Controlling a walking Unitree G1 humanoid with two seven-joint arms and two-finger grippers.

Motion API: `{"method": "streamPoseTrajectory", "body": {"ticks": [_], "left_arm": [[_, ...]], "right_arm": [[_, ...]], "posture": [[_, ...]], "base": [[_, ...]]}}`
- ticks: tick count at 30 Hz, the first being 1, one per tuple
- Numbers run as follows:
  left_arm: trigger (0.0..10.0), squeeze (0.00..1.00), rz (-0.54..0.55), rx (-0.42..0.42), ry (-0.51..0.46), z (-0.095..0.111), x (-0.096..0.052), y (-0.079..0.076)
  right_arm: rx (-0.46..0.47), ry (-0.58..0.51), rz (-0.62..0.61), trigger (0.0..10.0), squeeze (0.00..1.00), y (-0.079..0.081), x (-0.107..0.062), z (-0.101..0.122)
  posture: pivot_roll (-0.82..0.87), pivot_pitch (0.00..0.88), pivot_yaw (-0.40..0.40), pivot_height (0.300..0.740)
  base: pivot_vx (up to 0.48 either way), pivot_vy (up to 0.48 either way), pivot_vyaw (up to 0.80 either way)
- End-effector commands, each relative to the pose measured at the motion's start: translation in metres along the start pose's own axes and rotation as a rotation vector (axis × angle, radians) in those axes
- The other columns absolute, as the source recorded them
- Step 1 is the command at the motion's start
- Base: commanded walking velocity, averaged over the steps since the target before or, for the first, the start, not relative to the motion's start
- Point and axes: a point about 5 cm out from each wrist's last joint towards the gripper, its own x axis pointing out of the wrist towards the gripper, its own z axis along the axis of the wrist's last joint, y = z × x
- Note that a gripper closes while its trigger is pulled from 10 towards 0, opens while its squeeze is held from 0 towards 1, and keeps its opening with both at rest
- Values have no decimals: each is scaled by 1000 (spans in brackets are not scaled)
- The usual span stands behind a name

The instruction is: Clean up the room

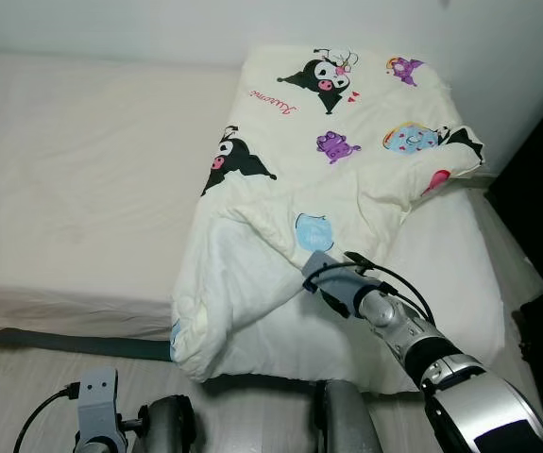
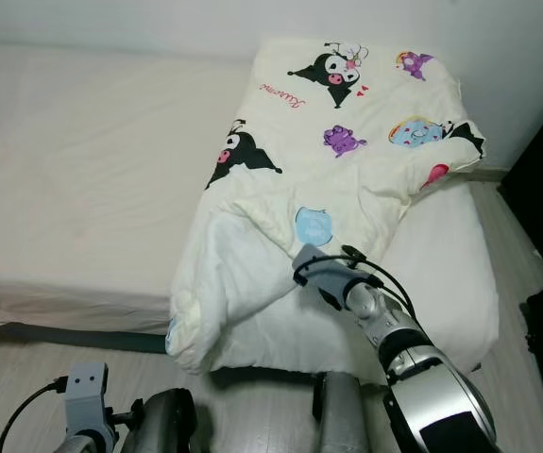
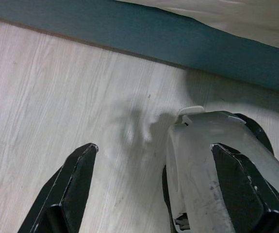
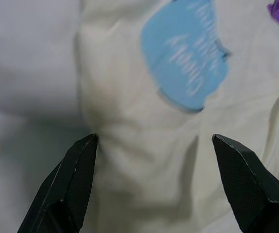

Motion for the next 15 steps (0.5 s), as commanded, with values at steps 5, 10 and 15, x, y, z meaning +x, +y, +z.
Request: {"method": "streamPoseTrajectory", "body": {"ticks": [5,10,15], "left_arm": [[10000,0,1,19,107,-27,-9,3],[10000,0,-6,22,109,-28,-10,2],[10000,0,0,21,106,-27,-10,5]], "right_arm": [[15,49,19,10000,0,0,-2,-9],[-29,165,75,8941,0,6,-7,-31],[-34,227,119,0,0,12,-10,-41]], "posture": [[-37,269,-24,590],[-36,272,-29,590],[-30,273,-33,590]], "base": [[0,0,0],[0,0,0],[0,0,0]]}}
